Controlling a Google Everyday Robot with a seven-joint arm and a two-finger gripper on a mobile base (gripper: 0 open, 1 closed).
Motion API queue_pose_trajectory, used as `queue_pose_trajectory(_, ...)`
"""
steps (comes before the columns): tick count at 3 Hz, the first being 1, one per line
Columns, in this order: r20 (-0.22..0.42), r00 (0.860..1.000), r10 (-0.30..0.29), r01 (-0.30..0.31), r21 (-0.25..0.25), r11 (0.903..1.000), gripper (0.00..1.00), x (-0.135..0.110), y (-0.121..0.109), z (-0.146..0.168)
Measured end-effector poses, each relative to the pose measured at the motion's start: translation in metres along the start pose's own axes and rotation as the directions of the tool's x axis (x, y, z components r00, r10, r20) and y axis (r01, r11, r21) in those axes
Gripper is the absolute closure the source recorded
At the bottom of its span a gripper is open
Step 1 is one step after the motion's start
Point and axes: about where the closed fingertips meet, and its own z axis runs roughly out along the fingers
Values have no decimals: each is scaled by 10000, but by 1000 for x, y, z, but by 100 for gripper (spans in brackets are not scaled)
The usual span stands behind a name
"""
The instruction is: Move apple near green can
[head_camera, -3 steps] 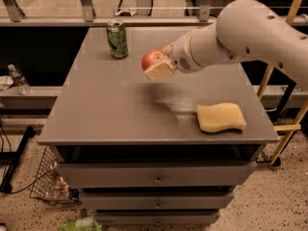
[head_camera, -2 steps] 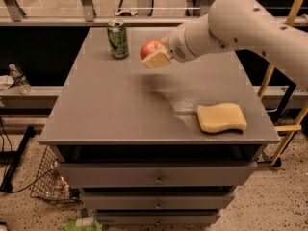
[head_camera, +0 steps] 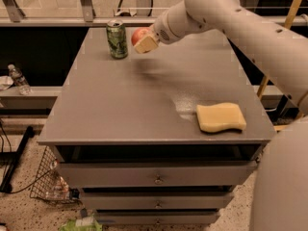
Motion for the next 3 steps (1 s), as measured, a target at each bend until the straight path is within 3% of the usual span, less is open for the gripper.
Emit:
queue_pose_trajectory(1,-231,9997,57,-61,-140,9999,100,0,-12,26)
queue_pose_trajectory(3,-776,9953,572,-584,-138,9982,100,23,-19,47)
